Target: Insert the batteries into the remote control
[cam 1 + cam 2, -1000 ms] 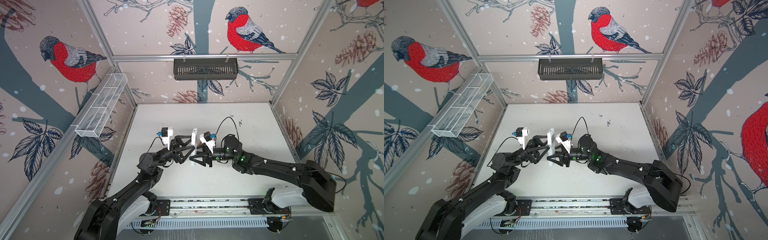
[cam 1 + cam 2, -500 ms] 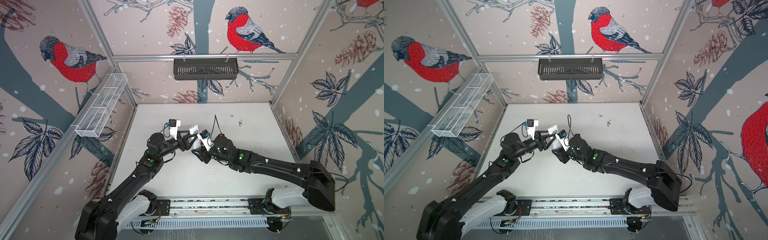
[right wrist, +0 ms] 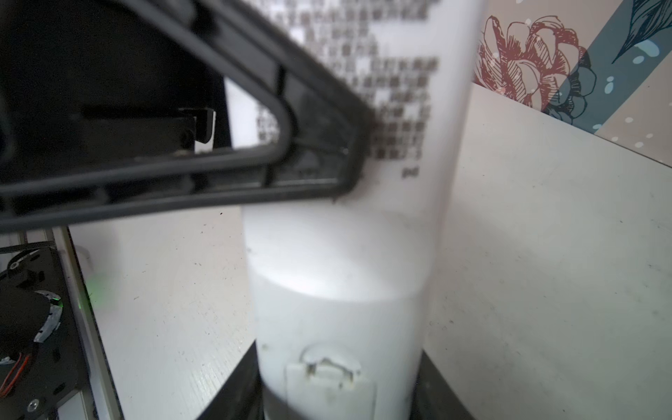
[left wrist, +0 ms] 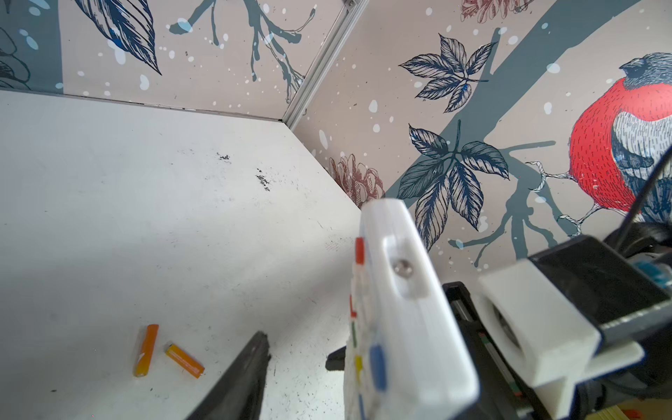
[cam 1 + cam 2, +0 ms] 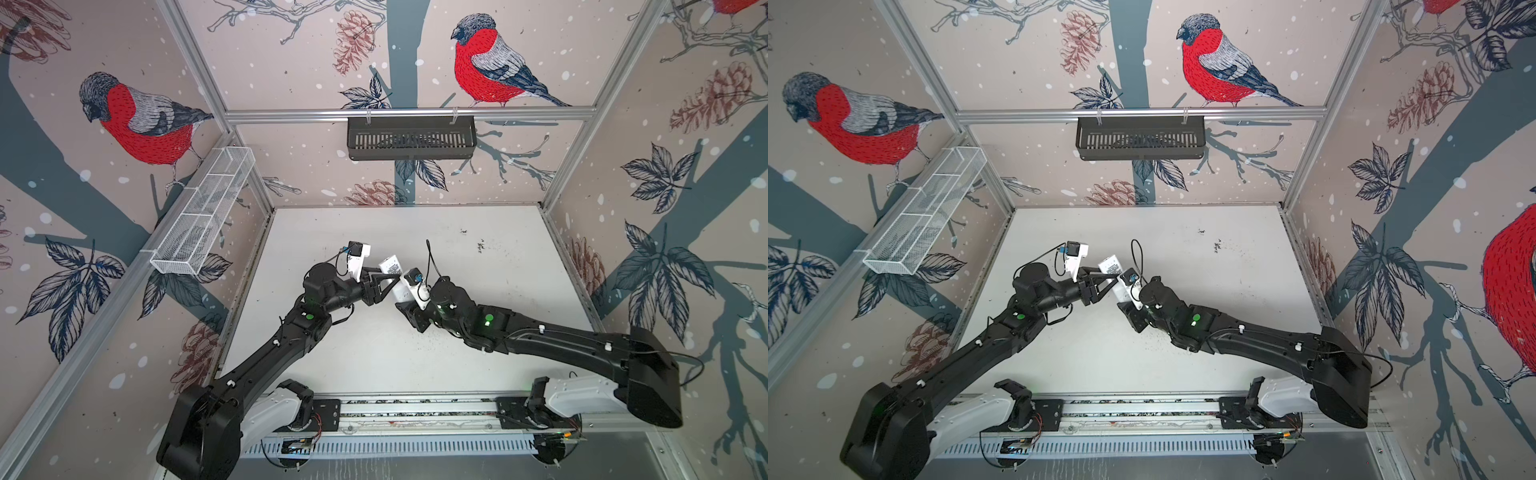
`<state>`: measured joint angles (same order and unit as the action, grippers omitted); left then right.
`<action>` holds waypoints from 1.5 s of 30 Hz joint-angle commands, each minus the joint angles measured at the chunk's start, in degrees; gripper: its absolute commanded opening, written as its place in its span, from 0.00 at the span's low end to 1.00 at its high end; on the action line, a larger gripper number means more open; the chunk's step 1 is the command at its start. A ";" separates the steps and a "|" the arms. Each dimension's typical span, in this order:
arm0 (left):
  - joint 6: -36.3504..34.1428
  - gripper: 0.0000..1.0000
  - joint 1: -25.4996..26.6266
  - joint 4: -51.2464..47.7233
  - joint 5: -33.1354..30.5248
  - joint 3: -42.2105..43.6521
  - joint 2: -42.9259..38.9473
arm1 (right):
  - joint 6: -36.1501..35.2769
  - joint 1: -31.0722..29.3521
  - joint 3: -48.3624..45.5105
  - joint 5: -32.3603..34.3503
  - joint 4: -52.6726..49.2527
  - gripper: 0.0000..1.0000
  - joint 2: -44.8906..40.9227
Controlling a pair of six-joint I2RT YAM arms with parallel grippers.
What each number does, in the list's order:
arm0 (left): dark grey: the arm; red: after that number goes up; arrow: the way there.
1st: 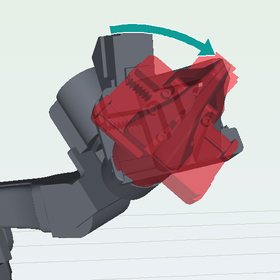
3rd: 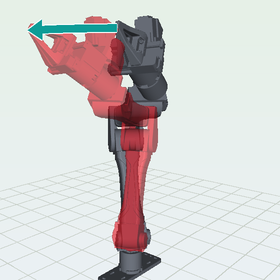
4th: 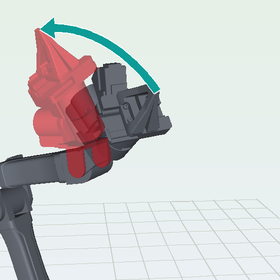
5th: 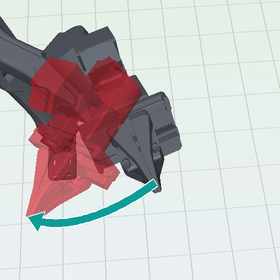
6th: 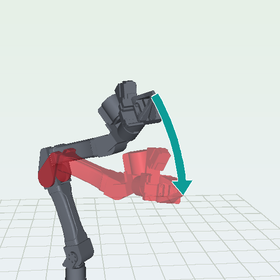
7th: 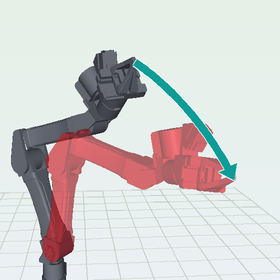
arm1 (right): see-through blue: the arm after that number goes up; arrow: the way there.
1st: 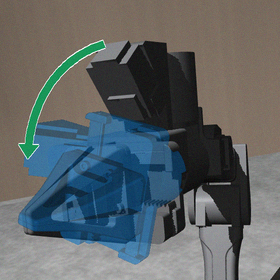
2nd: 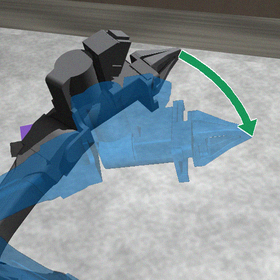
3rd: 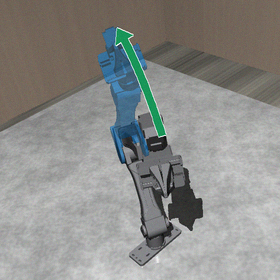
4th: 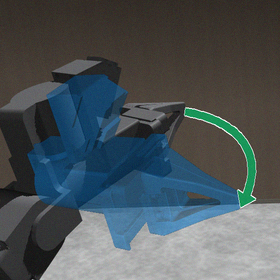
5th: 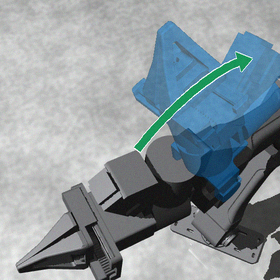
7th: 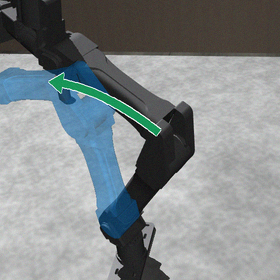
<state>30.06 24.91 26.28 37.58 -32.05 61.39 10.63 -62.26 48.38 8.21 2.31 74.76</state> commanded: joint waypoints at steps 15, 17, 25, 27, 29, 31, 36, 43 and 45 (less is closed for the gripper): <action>4.55 0.37 -0.16 7.21 -1.33 3.02 3.34 | -1.52 -0.70 -1.63 1.17 7.82 0.45 0.02; 4.61 0.35 -0.12 7.21 -2.96 3.97 2.92 | -0.33 0.30 -1.78 -1.16 7.58 0.56 0.09; 5.97 0.27 -0.12 10.61 -10.92 10.73 -1.36 | 6.48 6.59 -6.24 -12.22 10.05 0.85 -2.74; 6.15 0.26 -0.16 11.45 -12.29 12.23 -2.42 | 9.18 8.77 -6.70 -15.48 9.69 0.89 -2.73; 6.43 0.25 -0.12 12.08 -13.88 13.78 -3.52 | 12.65 10.66 -6.51 -17.30 8.59 0.92 -2.05; 7.32 0.25 -0.12 13.43 -15.28 15.62 -4.76 | 16.26 11.84 -5.94 -17.39 7.01 0.94 -0.33; 11.69 0.21 -0.07 21.17 -20.10 22.21 -7.42 | 26.63 12.95 -5.34 -18.50 7.29 0.94 5.02; 12.52 0.20 0.14 22.05 -28.75 28.35 -13.75 | 34.48 11.35 -2.83 -18.84 9.60 0.94 12.89; 12.07 0.20 0.13 19.38 -31.60 29.18 -16.04 | 35.74 10.87 -1.69 -19.33 10.32 0.94 15.28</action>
<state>42.13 25.02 44.25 11.75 -3.66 47.40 41.91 -50.87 45.45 -10.44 10.09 87.94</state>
